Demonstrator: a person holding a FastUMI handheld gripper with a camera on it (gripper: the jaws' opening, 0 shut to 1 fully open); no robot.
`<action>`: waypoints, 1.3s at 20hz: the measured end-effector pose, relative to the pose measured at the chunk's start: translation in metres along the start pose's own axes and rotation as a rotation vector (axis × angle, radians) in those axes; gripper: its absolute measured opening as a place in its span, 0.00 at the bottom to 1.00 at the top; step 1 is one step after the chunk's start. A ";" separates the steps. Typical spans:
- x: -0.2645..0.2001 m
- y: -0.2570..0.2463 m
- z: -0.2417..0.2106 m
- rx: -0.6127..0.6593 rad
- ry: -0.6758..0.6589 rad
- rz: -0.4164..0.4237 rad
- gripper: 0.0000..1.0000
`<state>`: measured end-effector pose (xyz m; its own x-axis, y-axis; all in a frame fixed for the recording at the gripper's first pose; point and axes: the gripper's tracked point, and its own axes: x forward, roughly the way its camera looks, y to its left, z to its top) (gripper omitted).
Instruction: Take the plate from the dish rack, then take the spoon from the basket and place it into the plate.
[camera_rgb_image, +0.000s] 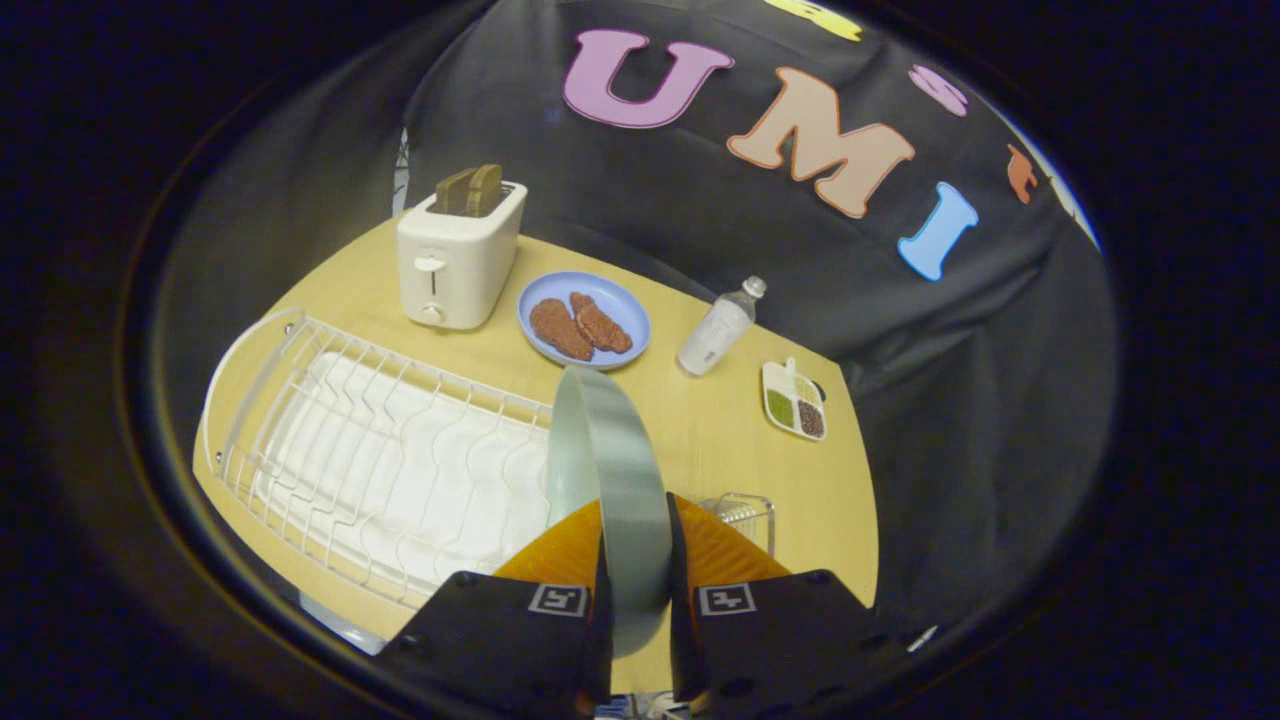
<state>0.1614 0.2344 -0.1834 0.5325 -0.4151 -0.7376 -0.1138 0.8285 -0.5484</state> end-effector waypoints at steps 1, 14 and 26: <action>-0.001 0.000 -0.002 0.035 0.015 0.024 0.26; -0.002 0.006 0.006 -0.081 0.051 -0.174 0.20; -0.035 0.018 0.041 -0.293 -0.050 -0.296 0.20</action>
<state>0.1752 0.2788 -0.1511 0.6170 -0.5948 -0.5153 -0.1796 0.5311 -0.8281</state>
